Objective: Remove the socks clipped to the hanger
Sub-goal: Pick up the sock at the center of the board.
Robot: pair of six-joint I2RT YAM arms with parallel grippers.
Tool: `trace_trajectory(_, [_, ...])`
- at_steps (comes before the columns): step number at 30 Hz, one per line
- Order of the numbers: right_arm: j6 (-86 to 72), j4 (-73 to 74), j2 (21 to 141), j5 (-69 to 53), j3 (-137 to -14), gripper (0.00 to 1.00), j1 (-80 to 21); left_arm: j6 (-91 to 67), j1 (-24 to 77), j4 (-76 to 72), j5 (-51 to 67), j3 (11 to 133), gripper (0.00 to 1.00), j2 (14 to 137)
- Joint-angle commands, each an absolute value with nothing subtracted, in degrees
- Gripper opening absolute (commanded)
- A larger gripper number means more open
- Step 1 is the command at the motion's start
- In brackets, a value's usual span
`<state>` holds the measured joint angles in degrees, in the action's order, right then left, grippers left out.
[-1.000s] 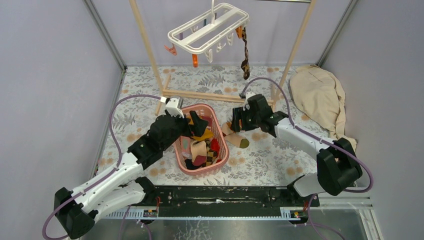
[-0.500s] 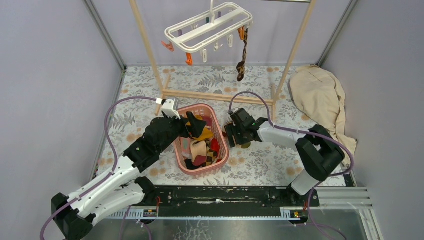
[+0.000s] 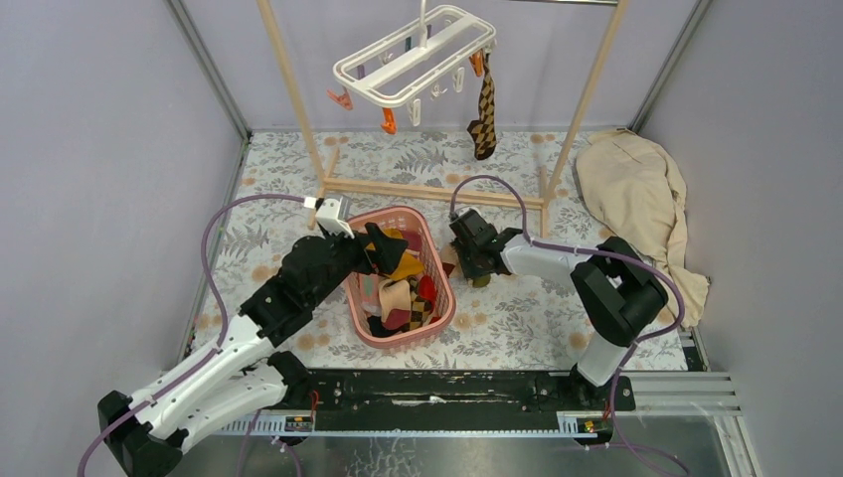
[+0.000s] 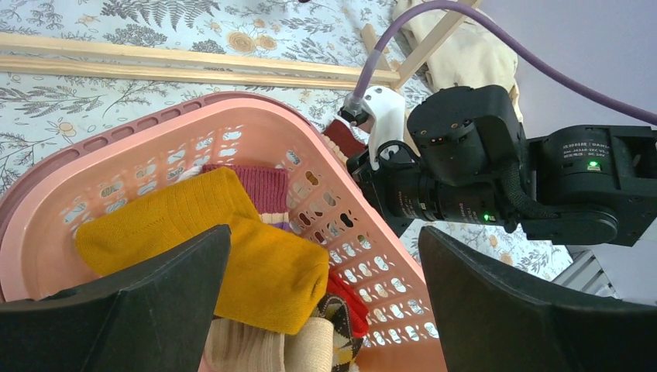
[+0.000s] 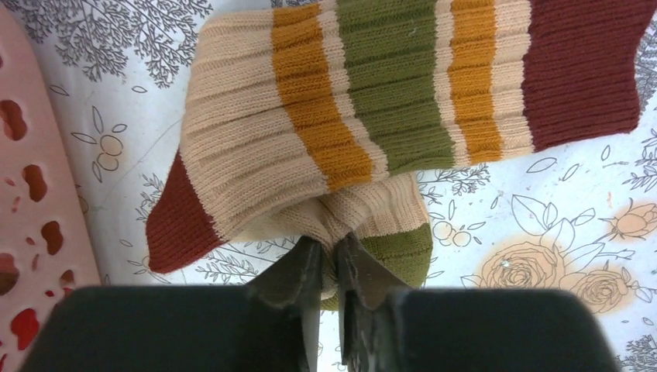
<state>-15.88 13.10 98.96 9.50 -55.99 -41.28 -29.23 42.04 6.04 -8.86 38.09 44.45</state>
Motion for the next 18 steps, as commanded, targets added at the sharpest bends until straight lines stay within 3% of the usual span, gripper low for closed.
trace_trajectory(1, [-15.6,11.8,93.9,9.1,-55.4,0.08,-41.6,-29.4,42.4,3.4,-9.7,37.6,0.99,42.8])
trace_trajectory(5, [-14.8,13.6,85.5,9.3,-55.2,0.03,-41.6,-29.7,42.4,3.8,-10.4,37.4,0.99,41.4])
trace_trajectory(11, [-11.5,14.7,71.3,6.4,-57.2,0.03,-41.6,-29.4,42.4,4.7,-12.2,37.7,0.99,39.3])
trace_trajectory(18, [-9.4,14.2,62.2,-10.9,-63.1,0.02,-41.7,-29.4,42.4,5.1,-14.8,38.1,0.99,37.1])
